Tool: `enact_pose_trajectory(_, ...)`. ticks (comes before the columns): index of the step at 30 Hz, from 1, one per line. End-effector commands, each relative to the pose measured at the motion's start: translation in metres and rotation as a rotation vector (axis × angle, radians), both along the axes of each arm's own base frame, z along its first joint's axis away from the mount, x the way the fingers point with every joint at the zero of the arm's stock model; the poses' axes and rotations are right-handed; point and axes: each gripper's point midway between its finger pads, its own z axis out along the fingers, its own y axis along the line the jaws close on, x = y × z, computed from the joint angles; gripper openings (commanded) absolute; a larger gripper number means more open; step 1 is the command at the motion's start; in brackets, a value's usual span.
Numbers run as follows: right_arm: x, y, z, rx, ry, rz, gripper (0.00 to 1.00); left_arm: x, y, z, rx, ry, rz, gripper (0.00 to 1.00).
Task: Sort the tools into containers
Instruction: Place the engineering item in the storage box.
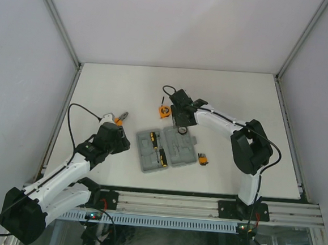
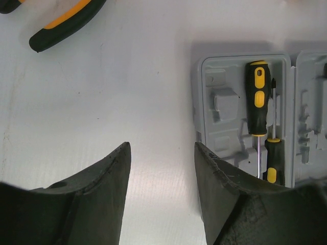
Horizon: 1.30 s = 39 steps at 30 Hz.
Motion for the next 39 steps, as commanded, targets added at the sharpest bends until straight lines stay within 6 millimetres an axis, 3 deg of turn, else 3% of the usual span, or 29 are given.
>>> enact_pose_trajectory(1,0.007,-0.001,0.031,0.022,-0.083,0.012,0.52,0.004,-0.003,0.005,-0.015,-0.018,-0.008,0.57)
enact_pose_trajectory(22,0.007,0.000,0.018,0.100,-0.040,0.011,0.44,0.005,-0.006,0.007,-0.028,-0.022,-0.012,0.56)
enact_pose_trajectory(27,0.014,0.001,0.037,0.154,-0.117,-0.017,0.44,0.006,-0.005,0.008,-0.026,-0.026,-0.012,0.56)
enact_pose_trajectory(31,0.018,0.011,0.071,0.300,-0.243,0.034,0.47,0.005,-0.005,0.007,-0.024,-0.024,-0.011,0.56)
enact_pose_trajectory(39,0.020,0.010,0.085,0.373,-0.300,0.074,0.51,0.005,-0.005,0.007,-0.024,-0.026,-0.010,0.56)
